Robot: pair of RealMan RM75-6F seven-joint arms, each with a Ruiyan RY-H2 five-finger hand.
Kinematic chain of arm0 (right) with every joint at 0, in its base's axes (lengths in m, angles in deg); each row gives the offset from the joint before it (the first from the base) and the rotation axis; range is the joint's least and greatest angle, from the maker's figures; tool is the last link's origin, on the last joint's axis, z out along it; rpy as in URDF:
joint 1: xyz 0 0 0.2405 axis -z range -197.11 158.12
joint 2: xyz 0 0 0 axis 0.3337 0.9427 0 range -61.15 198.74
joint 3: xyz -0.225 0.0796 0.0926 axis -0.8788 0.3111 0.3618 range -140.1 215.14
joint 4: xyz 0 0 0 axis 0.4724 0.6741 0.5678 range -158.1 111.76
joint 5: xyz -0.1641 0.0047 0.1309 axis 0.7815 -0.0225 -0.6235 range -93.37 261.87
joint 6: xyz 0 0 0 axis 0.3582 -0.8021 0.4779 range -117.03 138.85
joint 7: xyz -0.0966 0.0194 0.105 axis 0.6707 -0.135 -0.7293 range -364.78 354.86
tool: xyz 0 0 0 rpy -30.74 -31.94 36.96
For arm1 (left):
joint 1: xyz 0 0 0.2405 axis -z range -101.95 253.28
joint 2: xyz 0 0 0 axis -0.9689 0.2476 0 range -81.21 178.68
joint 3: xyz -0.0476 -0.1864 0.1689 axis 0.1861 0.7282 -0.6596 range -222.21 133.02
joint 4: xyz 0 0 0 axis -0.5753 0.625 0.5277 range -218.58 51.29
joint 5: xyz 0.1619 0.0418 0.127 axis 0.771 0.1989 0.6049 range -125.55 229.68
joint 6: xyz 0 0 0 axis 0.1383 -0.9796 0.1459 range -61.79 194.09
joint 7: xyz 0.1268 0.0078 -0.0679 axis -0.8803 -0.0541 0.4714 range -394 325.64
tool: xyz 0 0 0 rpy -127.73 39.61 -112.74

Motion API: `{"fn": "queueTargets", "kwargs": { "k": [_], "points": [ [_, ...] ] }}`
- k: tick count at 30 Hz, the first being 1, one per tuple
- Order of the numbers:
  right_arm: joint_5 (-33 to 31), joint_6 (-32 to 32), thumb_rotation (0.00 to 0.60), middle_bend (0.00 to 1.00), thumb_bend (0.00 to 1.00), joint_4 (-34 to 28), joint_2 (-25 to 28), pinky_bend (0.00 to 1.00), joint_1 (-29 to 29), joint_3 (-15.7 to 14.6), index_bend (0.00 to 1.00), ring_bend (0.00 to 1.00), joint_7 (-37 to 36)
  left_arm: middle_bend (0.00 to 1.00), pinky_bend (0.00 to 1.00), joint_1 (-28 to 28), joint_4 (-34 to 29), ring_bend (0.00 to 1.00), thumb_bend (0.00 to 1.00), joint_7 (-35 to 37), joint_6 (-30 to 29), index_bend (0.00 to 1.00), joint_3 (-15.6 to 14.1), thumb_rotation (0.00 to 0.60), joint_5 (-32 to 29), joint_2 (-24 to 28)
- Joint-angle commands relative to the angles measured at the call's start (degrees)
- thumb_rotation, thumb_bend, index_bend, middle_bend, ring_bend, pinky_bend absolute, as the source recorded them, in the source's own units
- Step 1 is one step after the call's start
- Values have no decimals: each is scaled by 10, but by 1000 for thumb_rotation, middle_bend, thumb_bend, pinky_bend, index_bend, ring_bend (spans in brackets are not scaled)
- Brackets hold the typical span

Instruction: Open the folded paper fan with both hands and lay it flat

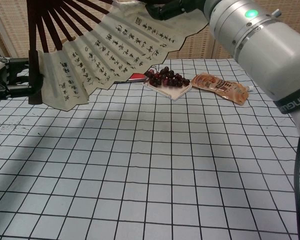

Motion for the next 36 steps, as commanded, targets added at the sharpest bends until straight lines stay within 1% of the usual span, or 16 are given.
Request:
{"fn": "queueTargets", "kwargs": {
  "k": [1, 13, 19, 23, 29, 36],
  "points": [
    [12, -6, 600, 138, 526, -8, 14, 0, 7, -6, 750, 0, 2, 191, 153, 0, 5, 6, 516, 0, -2, 622, 3, 600, 0, 3],
    [34, -21, 600, 138, 526, -26, 59, 0, 28, -20, 751, 0, 6, 212, 151, -7, 23, 12, 513, 7, -5, 623, 6, 600, -3, 24],
    [49, -31, 600, 138, 526, -36, 74, 0, 40, -34, 750, 0, 12, 214, 149, -5, 43, 12, 513, 6, -5, 563, 4, 600, 0, 21],
    [74, -48, 600, 138, 526, -35, 84, 0, 50, -48, 750, 0, 16, 214, 148, -5, 57, 12, 512, 8, -7, 521, 2, 600, 1, 18],
    [88, -60, 600, 138, 526, -31, 93, 0, 64, -62, 750, 0, 13, 214, 147, -6, 65, 12, 511, 10, -8, 498, -2, 600, 3, 16],
    [113, -76, 600, 147, 525, -15, 101, 0, 85, -88, 750, 0, 4, 214, 147, -8, 81, 12, 511, 11, -9, 476, -7, 600, 5, 14]
  ]
}}
